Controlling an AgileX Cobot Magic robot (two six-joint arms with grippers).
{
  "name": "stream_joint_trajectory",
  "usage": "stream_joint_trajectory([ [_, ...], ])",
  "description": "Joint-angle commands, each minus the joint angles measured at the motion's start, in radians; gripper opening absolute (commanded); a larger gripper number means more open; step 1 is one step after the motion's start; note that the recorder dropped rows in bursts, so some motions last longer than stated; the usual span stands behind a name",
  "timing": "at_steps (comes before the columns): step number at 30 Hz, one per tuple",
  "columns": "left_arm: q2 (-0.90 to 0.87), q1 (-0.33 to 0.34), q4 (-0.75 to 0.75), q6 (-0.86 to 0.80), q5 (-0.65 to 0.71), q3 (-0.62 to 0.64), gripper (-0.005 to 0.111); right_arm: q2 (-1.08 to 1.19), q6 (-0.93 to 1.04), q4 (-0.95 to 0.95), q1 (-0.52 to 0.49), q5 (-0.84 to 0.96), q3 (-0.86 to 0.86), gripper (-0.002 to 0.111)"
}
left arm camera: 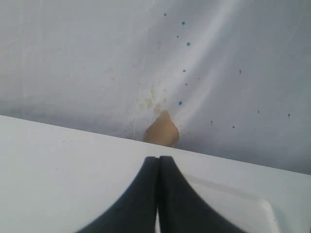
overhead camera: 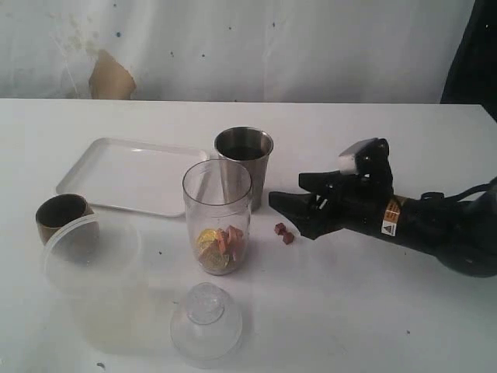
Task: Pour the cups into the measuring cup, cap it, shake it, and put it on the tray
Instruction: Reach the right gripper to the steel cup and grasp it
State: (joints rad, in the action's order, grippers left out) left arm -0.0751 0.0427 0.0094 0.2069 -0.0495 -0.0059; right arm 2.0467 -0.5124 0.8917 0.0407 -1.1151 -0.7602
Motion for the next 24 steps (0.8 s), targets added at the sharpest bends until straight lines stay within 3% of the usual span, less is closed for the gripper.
stream_joint_trajectory([
  [1, 0.006, 0.002, 0.002, -0.002, -0.01, 0.006, 0.0, 0.051, -0.009, -0.038, -0.001, -0.046, -0.048, 0.079],
  [7, 0.006, 0.002, 0.002, -0.002, -0.01, 0.006, 0.0, 0.113, -0.014, -0.072, 0.031, -0.049, -0.125, 0.087],
  [24, 0.006, 0.002, 0.002, -0.002, -0.01, 0.006, 0.0, 0.239, 0.015, -0.134, 0.15, 0.017, -0.348, 0.087],
])
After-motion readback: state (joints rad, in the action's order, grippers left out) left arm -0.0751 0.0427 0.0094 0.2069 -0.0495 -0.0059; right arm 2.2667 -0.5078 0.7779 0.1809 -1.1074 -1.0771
